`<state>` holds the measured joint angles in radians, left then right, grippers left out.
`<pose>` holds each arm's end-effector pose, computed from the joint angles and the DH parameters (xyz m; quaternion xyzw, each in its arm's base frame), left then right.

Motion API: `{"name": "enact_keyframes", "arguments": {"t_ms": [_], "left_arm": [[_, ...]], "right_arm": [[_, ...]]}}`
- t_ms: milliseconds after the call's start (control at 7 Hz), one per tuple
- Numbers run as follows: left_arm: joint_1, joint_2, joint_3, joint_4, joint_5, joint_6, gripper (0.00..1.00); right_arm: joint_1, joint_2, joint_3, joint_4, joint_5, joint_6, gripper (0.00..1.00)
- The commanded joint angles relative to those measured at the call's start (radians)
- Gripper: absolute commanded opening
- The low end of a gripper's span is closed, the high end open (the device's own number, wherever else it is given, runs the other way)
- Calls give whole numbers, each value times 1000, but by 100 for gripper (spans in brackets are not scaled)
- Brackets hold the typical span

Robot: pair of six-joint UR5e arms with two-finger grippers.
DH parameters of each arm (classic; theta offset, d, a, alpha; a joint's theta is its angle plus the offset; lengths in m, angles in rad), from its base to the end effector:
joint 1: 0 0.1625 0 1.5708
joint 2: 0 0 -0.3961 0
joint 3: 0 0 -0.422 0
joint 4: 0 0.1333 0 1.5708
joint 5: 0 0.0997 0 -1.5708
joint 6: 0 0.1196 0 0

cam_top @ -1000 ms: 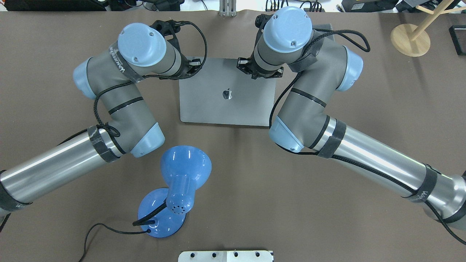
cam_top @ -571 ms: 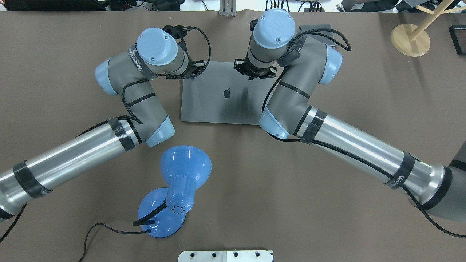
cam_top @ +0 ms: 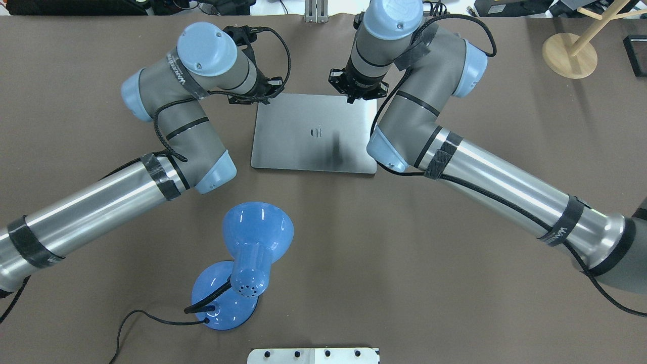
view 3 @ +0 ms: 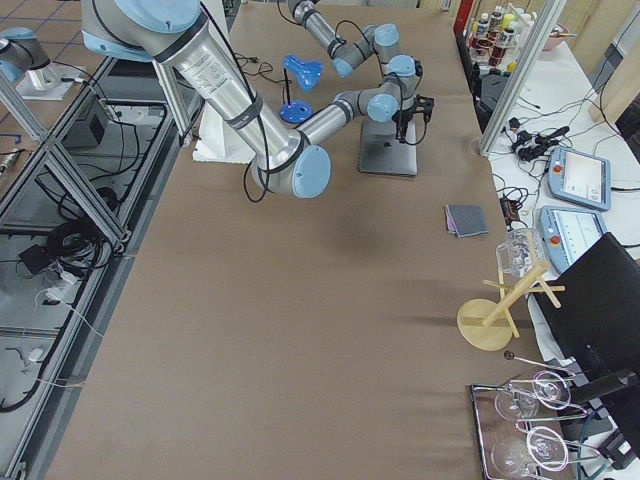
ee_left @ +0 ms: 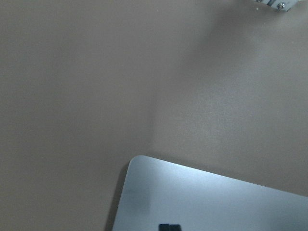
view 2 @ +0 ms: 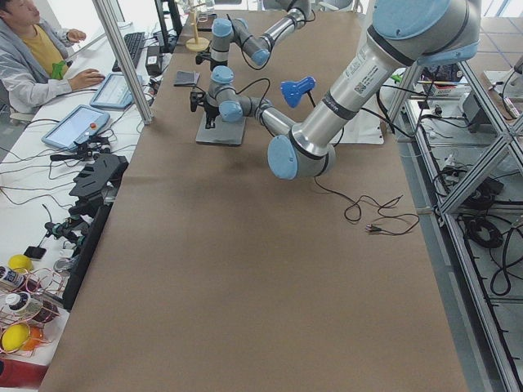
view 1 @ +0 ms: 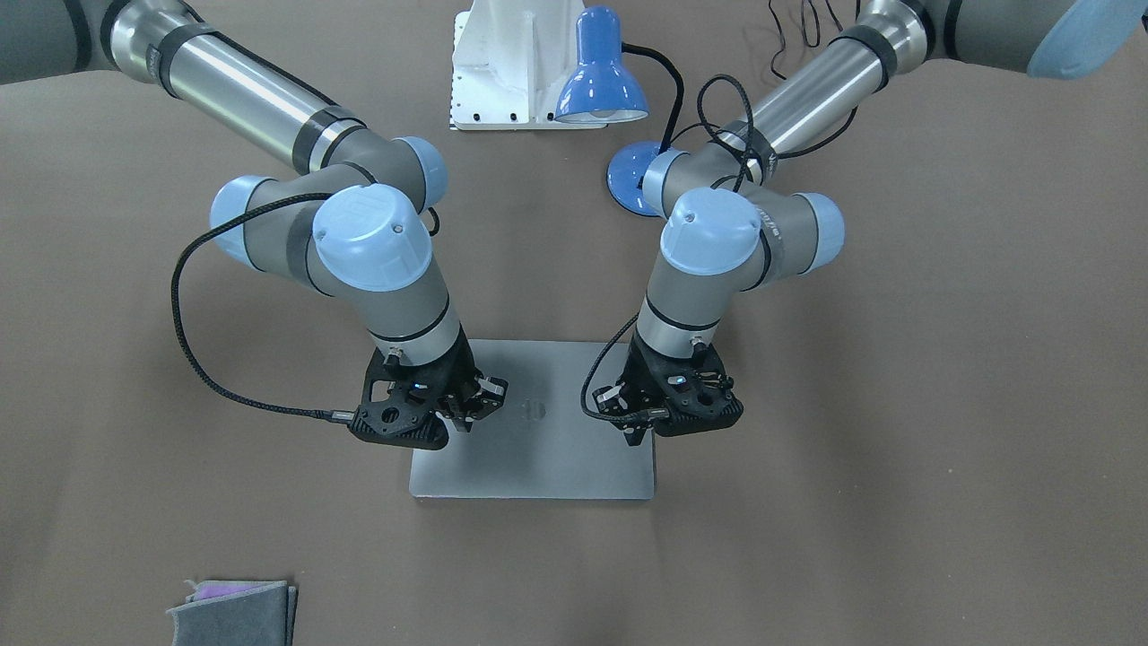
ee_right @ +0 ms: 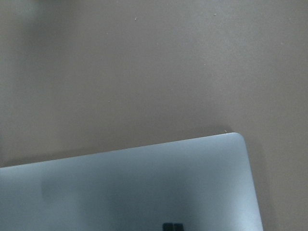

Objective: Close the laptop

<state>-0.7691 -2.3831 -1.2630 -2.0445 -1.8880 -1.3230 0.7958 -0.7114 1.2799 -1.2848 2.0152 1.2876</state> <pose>0.5130 -0.6302 0.2117 0.1041 0.4731 -0.1529 0.8614 -0.5031 -0.6307 0.1896 0.0356 -0.4498 0.1367 0.8819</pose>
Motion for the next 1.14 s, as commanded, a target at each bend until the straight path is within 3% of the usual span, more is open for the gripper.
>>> {"name": "enact_keyframes", "arguments": {"t_ms": [0, 143, 429, 571, 714, 857, 1000], "left_arm": [[-118, 124, -195, 87, -200, 33, 0], [-192, 260, -360, 165, -288, 145, 0], [-289, 557, -699, 373, -319, 416, 0], [-390, 735, -779, 371, -324, 594, 0], [-544, 860, -765, 372, -424, 868, 52], [-708, 951, -691, 372, -527, 1182, 75], [-811, 985, -640, 379, -558, 1329, 98]], "right_arm": [[121, -165, 219, -36, 144, -11, 0], [214, -248, 349, -156, 224, -127, 0], [333, -475, 606, -380, 255, -506, 0], [409, -590, 659, -424, 279, -687, 0], [492, -694, 674, -424, 311, -821, 99], [569, -780, 680, -421, 313, -909, 100], [607, -866, 665, -424, 304, -1132, 100]]}}
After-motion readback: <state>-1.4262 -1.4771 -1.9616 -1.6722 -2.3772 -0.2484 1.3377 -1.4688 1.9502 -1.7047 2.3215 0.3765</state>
